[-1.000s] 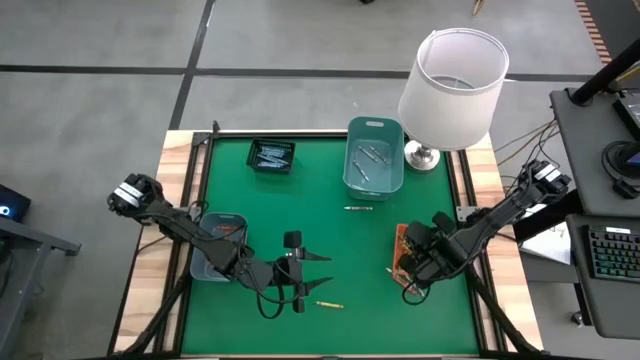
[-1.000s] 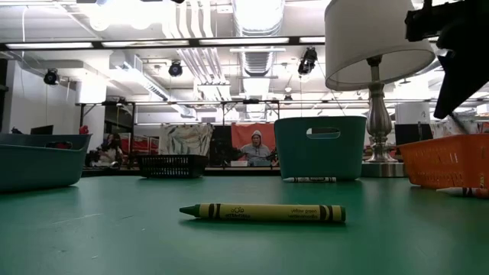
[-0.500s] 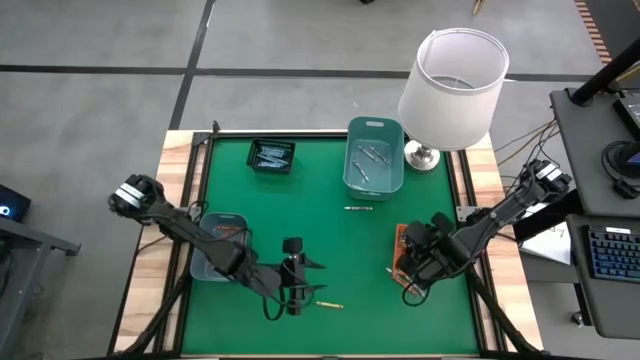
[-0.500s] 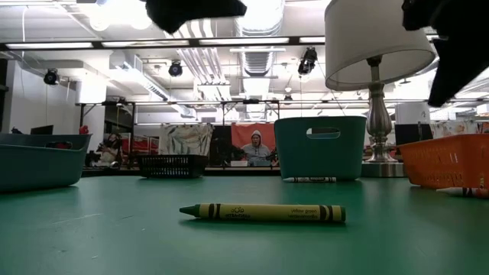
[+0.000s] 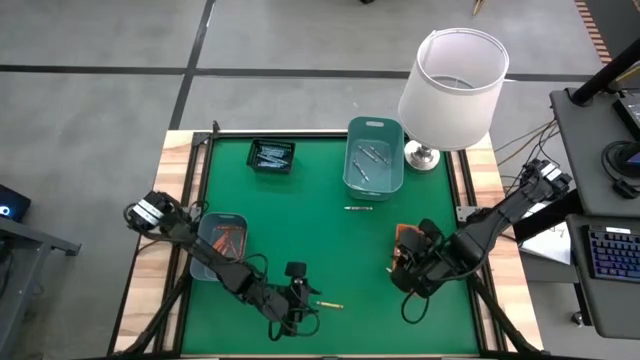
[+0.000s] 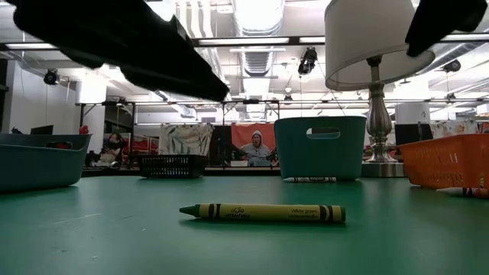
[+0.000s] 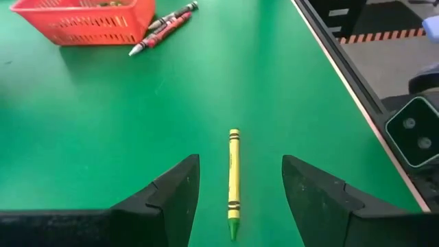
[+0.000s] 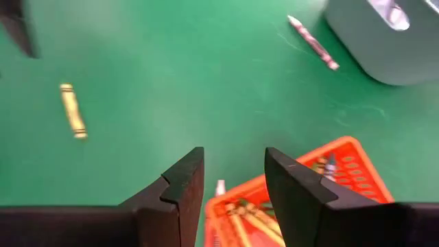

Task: Sort crayons
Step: Remove the blue crayon from the orange bin

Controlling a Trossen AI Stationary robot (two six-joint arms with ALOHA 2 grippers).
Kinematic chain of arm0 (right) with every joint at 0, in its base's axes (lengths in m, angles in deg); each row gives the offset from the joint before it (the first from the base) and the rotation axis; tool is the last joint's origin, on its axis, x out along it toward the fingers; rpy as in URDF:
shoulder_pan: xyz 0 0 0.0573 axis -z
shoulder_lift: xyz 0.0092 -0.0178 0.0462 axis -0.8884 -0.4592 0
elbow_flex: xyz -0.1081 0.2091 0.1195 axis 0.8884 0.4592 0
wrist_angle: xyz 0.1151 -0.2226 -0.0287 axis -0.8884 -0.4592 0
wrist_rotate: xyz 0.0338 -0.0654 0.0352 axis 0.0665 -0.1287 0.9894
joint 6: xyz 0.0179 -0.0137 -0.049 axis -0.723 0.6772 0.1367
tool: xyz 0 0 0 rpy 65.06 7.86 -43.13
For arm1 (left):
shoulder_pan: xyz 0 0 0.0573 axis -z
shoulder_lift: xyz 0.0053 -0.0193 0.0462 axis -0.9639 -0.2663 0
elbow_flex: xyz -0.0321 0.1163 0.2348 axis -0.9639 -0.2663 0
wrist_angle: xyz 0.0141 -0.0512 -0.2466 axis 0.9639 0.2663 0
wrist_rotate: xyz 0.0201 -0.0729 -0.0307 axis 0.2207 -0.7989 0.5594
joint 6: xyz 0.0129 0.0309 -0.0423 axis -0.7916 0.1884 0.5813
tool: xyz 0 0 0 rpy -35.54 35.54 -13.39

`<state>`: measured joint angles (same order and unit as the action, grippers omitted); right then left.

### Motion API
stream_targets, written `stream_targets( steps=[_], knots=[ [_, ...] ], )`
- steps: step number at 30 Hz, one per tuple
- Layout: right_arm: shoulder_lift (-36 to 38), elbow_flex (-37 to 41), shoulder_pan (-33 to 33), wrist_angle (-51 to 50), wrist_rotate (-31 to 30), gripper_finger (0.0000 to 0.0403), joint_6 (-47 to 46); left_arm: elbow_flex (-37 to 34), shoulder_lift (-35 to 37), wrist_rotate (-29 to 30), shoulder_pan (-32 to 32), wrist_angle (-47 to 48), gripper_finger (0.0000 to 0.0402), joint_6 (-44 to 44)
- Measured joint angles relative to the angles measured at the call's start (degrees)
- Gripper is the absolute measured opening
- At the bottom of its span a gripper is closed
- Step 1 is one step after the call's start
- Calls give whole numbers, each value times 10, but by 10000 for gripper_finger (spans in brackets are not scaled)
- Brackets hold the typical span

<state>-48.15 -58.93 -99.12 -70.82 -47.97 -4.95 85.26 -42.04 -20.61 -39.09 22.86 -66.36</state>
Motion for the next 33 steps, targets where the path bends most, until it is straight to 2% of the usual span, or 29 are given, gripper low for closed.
stream_targets(
  steps=[5, 10, 16, 21, 27, 33],
  knots=[
    [0, -9, -19, 15, 0, 141, -5, 0, -17, 0, 0, -18, 190, 0],
    [-8, 14, -22, 0, 10, 130, -68, 0, -15, 21, 0, -17, 190, -22],
    [-20, 70, 27, -60, 99, 115, -123, 0, 23, 46, -9, 1, 190, -87],
    [-19, 107, 73, -57, 151, 104, -110, 0, 74, 57, -31, 49, 190, -137],
    [-18, 125, 118, -54, 168, 91, -75, 0, 155, 75, -55, 108, 190, -202],
    [-18, 125, 133, -51, 186, 90, -51, 0, 240, 77, -70, 142, 190, -253]
  ],
)
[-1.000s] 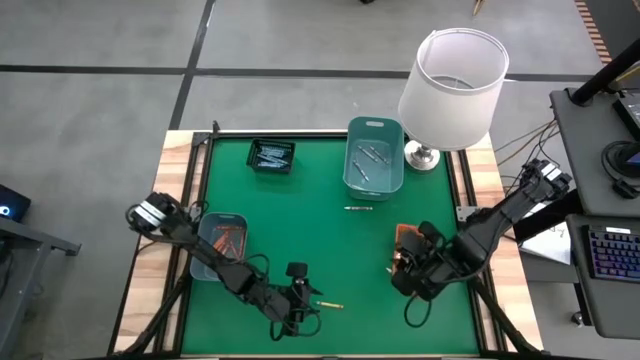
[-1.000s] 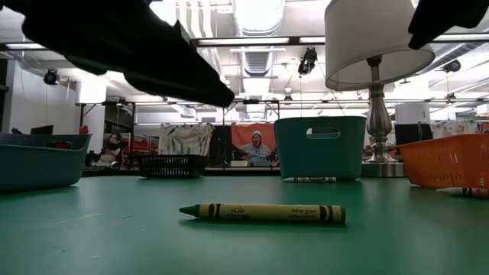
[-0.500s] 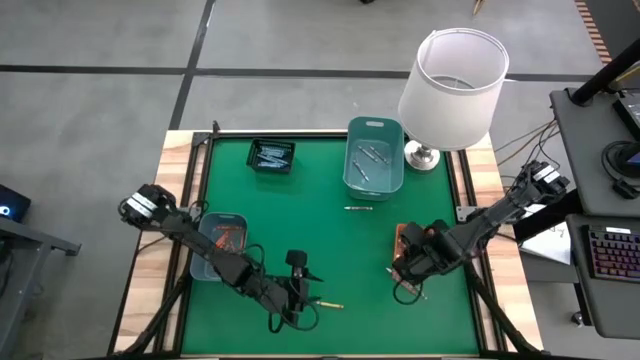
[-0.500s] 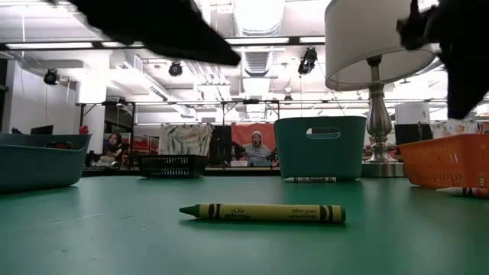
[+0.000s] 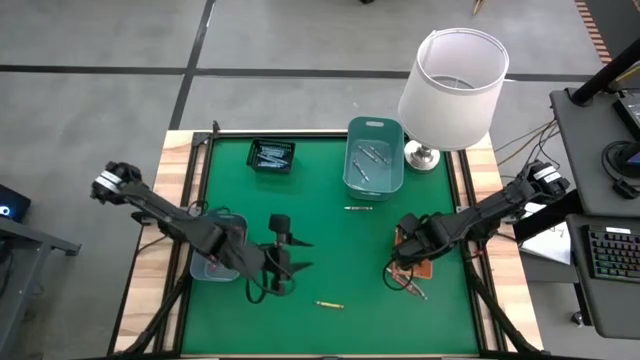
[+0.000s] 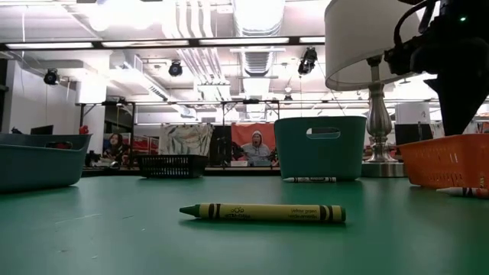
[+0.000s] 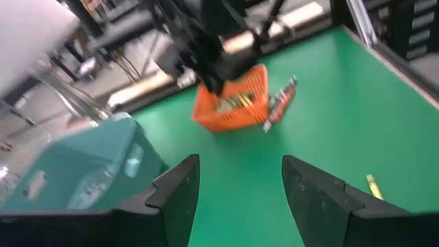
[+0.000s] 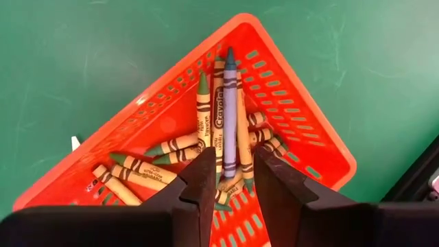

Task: Sort crayons
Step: Remove the blue crayon from the orange bin

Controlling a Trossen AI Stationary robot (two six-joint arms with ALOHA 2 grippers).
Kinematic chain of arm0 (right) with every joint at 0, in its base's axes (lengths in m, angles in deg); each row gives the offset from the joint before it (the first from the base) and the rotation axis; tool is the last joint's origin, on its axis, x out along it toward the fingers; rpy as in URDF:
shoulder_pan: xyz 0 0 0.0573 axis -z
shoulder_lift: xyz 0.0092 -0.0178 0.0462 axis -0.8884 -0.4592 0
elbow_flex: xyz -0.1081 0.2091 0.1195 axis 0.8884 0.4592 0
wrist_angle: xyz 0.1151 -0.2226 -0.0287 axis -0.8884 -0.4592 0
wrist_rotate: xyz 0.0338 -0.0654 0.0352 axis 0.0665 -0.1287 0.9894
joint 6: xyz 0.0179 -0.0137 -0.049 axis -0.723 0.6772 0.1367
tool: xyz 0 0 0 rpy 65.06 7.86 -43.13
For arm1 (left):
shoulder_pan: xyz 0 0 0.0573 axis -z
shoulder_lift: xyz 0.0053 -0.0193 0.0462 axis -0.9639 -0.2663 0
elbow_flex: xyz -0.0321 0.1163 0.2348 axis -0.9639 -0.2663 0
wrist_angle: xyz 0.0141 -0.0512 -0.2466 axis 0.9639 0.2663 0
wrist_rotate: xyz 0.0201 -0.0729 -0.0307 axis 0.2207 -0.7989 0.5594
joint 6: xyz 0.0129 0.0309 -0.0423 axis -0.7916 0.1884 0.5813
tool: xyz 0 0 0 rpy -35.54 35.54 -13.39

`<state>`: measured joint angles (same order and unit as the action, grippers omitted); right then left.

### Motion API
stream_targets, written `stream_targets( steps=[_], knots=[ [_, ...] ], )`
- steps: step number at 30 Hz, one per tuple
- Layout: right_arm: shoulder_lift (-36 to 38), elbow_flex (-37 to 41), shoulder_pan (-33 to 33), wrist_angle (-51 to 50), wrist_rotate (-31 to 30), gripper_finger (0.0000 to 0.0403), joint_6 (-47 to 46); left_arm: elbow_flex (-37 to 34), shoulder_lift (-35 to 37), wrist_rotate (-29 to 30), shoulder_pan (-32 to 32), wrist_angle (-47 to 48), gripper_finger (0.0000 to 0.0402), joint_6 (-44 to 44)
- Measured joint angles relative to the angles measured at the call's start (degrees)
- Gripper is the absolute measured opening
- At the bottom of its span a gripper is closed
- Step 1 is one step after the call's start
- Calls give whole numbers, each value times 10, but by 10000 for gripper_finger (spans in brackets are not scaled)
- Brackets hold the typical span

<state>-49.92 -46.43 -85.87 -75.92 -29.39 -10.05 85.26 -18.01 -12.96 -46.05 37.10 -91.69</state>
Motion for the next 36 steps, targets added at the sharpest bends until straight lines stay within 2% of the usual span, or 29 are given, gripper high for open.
stream_targets(
  steps=[6, 13, 24, 36],
  knots=[
    [0, 3, 0, 4, -3, 103, 3, -4, 66, 0, -13, 0, 190, -44],
    [0, 36, 4, 52, -3, 114, 4, -7, 102, 0, -42, 0, 190, -70],
    [0, 78, 26, 102, -5, 111, 10, -7, 107, 0, -83, 0, 190, -88],
    [1, 110, 33, 153, -26, 105, 24, -7, 107, -2, -89, -1, 190, -95]
  ],
)
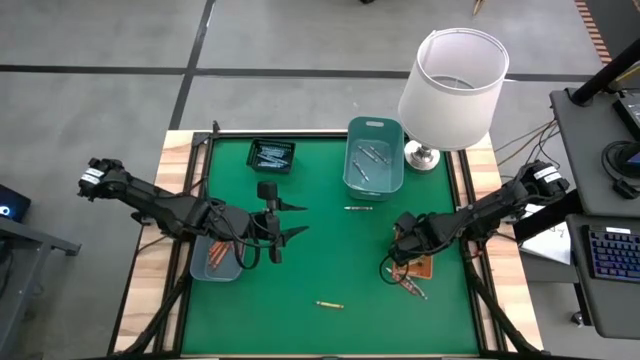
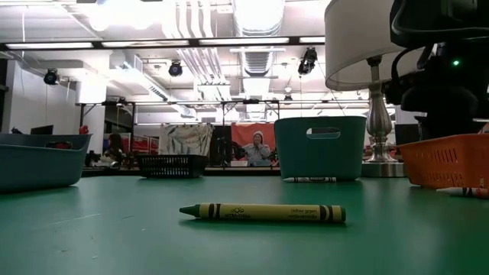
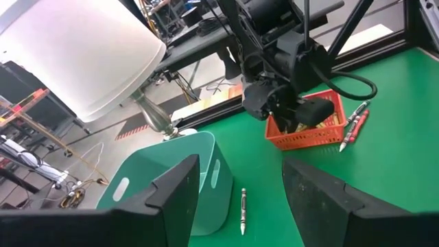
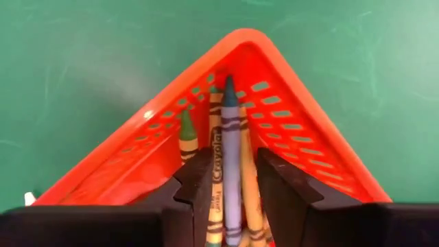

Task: Sort crayons
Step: Remove the blue crayon from the orange bin

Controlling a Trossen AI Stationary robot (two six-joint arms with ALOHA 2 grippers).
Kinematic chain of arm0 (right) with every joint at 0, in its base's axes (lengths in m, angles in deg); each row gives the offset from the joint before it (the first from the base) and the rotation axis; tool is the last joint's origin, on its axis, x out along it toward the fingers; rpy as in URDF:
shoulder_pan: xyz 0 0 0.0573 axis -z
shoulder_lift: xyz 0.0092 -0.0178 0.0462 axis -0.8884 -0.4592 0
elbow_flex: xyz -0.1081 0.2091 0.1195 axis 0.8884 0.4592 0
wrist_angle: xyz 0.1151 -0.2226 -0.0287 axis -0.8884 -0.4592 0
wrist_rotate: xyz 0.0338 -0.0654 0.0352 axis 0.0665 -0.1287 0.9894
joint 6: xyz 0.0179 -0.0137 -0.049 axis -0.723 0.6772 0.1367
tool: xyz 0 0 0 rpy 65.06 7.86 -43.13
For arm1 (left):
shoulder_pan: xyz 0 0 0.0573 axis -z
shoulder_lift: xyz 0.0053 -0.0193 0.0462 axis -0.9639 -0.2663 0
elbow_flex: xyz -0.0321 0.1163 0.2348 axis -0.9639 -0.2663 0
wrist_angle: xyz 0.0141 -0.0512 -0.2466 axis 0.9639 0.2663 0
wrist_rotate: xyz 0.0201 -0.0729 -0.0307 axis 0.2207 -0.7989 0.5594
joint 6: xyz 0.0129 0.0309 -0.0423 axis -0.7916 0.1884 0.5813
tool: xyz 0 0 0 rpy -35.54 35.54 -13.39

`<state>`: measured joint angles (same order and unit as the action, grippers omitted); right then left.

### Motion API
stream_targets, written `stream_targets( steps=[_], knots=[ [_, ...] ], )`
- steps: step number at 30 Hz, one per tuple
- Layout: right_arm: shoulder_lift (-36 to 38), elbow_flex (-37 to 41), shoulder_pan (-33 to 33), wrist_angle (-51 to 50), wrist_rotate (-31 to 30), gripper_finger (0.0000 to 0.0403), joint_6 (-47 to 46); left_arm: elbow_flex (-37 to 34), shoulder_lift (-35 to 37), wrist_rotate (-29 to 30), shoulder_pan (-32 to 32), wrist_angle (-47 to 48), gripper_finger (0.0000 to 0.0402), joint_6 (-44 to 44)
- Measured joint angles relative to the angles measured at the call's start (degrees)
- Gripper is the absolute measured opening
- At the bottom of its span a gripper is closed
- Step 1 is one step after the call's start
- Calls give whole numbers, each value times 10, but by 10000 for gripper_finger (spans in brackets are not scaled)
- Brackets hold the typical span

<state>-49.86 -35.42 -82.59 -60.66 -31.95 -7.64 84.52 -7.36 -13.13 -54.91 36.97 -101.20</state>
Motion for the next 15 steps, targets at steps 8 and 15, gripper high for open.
stream_targets(
  steps=[8, 15],
  knots=[
    [0, 24, 0, 30, -4, 95, 20, 0, 0, 0, 0, 0, 190, 1],
    [1, 18, 0, 31, -6, 56, 25, 0, 0, 0, 0, 0, 190, 1]
  ],
)
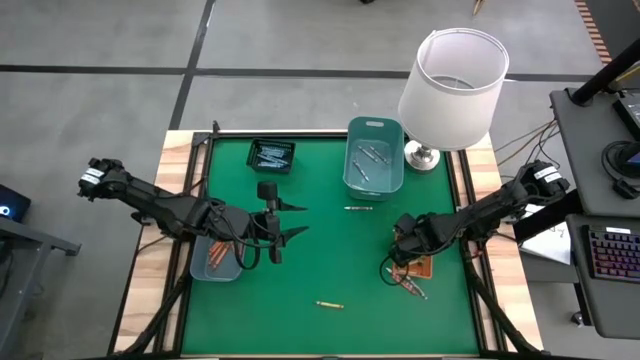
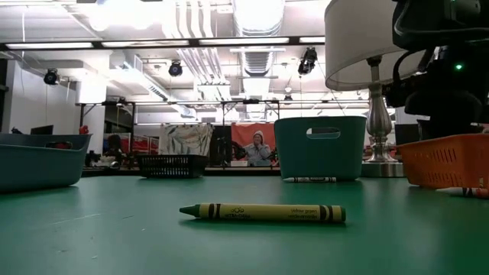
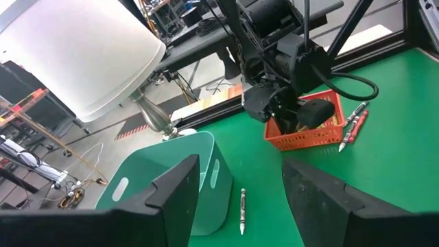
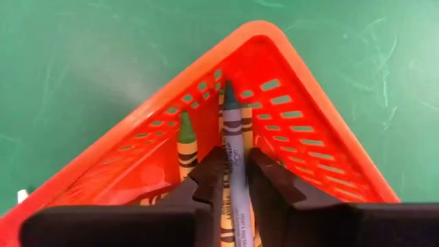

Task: Sort crayons
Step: Remove the blue crayon from the orange bin

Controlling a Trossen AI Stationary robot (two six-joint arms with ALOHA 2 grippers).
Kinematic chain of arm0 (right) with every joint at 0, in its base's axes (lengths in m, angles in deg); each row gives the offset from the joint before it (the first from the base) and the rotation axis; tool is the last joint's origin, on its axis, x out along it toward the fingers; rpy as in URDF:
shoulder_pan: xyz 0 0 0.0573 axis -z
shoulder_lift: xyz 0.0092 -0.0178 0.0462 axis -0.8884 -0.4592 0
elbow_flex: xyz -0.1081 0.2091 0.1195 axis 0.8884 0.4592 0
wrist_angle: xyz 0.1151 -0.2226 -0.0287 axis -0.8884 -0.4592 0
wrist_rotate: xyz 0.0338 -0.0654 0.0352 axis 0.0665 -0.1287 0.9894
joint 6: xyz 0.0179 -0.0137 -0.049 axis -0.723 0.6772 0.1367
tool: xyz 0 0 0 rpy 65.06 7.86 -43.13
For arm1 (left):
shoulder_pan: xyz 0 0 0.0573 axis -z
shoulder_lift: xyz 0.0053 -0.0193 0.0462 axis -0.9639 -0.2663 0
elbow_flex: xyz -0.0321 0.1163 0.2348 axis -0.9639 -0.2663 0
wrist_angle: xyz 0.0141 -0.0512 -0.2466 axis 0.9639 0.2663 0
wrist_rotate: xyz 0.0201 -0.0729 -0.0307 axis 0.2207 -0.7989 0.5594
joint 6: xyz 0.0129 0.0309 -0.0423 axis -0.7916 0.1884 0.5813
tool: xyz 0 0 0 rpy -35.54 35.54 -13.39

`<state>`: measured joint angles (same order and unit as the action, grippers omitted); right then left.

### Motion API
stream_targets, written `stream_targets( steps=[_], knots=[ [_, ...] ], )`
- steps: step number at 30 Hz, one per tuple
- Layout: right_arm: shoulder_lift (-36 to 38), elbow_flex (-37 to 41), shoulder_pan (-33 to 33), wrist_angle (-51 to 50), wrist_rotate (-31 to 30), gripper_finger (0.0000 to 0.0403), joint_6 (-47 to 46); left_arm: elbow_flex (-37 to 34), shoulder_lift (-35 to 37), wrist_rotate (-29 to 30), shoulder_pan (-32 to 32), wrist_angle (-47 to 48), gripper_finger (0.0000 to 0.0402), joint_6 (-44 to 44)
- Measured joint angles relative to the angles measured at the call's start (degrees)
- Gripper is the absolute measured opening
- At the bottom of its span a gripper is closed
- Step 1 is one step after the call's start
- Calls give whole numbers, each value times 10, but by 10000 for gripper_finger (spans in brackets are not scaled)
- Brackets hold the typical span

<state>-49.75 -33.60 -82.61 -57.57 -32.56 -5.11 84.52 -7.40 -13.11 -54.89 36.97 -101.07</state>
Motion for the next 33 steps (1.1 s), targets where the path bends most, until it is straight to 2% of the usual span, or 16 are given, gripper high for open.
stream_targets(
  steps=[7, 22, 33],
  knots=[
    [1, -17, 0, -5, 8, 13, 21, 0, 0, 0, 0, 0, 190, 4],
    [1, -89, 0, -63, 1, 9, 55, -3, 0, 1, 9, 0, 190, 16],
    [2, -210, 12, -68, -16, 9, 135, -37, 43, 1, 19, 2, 190, 32]
  ],
)
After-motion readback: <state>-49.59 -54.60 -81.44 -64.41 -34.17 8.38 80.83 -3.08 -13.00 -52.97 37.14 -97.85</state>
